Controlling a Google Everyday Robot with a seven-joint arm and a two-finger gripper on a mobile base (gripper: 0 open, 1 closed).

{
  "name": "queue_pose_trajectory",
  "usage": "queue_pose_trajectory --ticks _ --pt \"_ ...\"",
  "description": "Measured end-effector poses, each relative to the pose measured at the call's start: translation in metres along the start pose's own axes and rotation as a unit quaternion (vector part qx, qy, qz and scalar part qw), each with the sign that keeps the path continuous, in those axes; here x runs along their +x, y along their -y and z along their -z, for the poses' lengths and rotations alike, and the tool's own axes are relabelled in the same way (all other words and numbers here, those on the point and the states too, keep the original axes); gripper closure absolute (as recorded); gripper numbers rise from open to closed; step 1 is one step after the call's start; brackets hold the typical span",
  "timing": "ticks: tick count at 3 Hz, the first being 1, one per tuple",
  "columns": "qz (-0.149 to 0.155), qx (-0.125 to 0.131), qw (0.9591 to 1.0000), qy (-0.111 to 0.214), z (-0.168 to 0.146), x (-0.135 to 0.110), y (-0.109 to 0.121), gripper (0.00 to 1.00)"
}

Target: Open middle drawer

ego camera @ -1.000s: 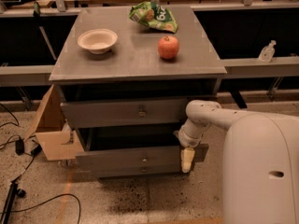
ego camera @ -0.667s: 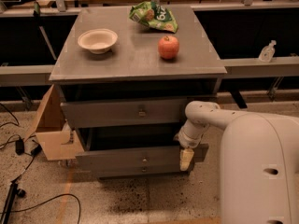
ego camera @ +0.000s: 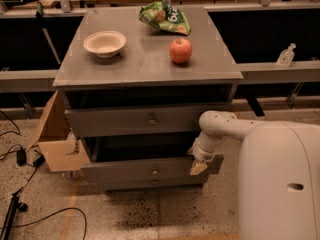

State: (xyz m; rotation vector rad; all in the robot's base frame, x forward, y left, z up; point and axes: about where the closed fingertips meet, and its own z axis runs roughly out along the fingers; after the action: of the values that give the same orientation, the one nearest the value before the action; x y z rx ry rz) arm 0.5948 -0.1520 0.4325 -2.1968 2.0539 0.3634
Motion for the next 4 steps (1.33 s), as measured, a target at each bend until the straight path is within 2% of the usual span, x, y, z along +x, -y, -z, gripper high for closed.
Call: queue_pose_trajectory --ticks 1,2,3,4 --pt "-0.014 -0.021 0.9997 0.008 -0.004 -0.003 -0.024 0.95" --pt "-0.026 -0.051 0.9981 0.021 -0.014 -0.009 -0.051 1.0" --pt "-0.026 -0.051 0.9981 0.021 -0.014 -0.009 -0.052 0.82" --pt "-0.044 -0.038 0.9978 0.031 0.0 -0.013 -0.056 0.59"
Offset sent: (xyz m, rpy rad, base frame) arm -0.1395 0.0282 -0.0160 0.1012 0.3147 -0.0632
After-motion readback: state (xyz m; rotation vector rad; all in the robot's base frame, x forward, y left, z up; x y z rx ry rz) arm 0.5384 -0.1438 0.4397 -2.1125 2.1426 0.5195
